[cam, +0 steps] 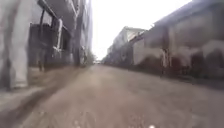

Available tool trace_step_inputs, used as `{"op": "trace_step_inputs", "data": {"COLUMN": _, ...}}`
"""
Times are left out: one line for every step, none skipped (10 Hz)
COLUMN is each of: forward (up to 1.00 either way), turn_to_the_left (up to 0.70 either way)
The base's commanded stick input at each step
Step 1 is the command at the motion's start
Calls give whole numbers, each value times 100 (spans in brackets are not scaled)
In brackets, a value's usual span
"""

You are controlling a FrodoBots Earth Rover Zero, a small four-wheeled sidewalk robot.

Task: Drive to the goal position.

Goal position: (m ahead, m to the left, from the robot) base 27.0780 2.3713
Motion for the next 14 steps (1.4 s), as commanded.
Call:
{"op": "trace_step_inputs", "data": {"forward": 100, "turn_to_the_left": 0}}
{"op": "trace_step_inputs", "data": {"forward": 100, "turn_to_the_left": 0}}
{"op": "trace_step_inputs", "data": {"forward": 100, "turn_to_the_left": 0}}
{"op": "trace_step_inputs", "data": {"forward": 100, "turn_to_the_left": 0}}
{"op": "trace_step_inputs", "data": {"forward": 100, "turn_to_the_left": 0}}
{"op": "trace_step_inputs", "data": {"forward": 100, "turn_to_the_left": 0}}
{"op": "trace_step_inputs", "data": {"forward": 100, "turn_to_the_left": 0}}
{"op": "trace_step_inputs", "data": {"forward": 100, "turn_to_the_left": 0}}
{"op": "trace_step_inputs", "data": {"forward": 100, "turn_to_the_left": 0}}
{"op": "trace_step_inputs", "data": {"forward": 100, "turn_to_the_left": 21}}
{"op": "trace_step_inputs", "data": {"forward": 100, "turn_to_the_left": 27}}
{"op": "trace_step_inputs", "data": {"forward": 100, "turn_to_the_left": 27}}
{"op": "trace_step_inputs", "data": {"forward": 100, "turn_to_the_left": 0}}
{"op": "trace_step_inputs", "data": {"forward": 100, "turn_to_the_left": 0}}
